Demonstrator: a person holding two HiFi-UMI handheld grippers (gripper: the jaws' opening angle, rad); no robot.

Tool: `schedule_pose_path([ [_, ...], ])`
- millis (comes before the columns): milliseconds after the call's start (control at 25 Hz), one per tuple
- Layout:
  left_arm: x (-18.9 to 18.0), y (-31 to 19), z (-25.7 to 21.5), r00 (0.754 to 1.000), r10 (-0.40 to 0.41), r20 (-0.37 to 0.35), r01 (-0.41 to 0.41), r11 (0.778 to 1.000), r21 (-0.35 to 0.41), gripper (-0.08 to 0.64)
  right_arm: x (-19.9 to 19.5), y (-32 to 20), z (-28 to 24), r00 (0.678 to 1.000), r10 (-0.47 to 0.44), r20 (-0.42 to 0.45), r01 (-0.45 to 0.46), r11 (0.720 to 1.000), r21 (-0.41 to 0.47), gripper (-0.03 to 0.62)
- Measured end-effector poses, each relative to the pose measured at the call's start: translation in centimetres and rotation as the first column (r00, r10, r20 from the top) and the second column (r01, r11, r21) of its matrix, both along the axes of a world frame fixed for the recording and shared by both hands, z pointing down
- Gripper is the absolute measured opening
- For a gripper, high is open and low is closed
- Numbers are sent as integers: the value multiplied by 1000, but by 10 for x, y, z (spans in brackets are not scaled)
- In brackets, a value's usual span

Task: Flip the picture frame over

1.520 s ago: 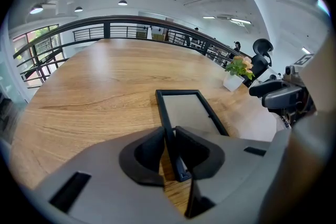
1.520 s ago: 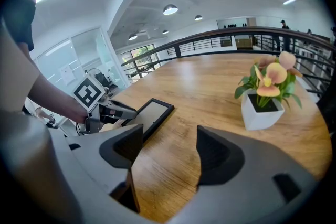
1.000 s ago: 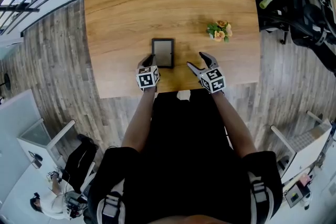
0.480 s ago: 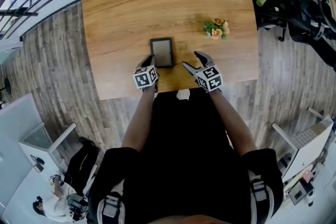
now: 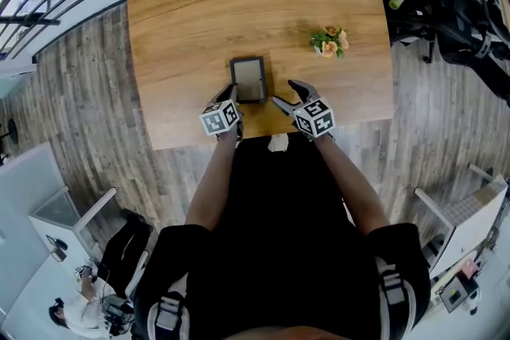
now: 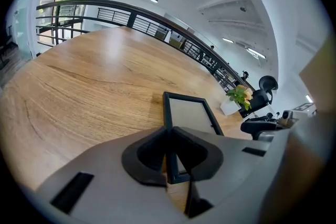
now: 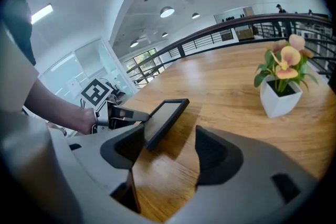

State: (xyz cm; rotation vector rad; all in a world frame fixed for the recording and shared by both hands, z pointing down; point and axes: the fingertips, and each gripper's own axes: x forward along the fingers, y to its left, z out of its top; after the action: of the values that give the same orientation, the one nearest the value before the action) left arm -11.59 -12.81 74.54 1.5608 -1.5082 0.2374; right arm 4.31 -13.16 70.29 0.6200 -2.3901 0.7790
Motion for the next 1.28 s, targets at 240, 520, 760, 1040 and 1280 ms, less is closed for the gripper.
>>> schedule_pose_path([
  [240, 4, 2, -8, 996, -43, -75, 46, 998, 31, 55, -19, 19, -1, 998, -37, 44, 39, 999, -36, 312],
  [520, 4, 6, -21, 994, -33, -105, 41, 996, 75, 55, -34, 35, -4, 996, -15, 84, 21, 997, -68, 304],
  [760, 7, 11, -32, 992, -18, -122, 32, 993, 113, 55, -39, 39, -13, 987, 45, 154, -28, 994, -107, 257],
  [1040, 3, 17, -40, 991, 18, -136, 6, 985, 173, 55, -46, 46, -15, 981, 74, 177, -56, 993, -108, 197],
  [1280, 3, 19, -46, 989, 48, -139, -20, 980, 198, 55, -56, 52, -16, 975, 109, 195, -86, 989, -124, 206],
])
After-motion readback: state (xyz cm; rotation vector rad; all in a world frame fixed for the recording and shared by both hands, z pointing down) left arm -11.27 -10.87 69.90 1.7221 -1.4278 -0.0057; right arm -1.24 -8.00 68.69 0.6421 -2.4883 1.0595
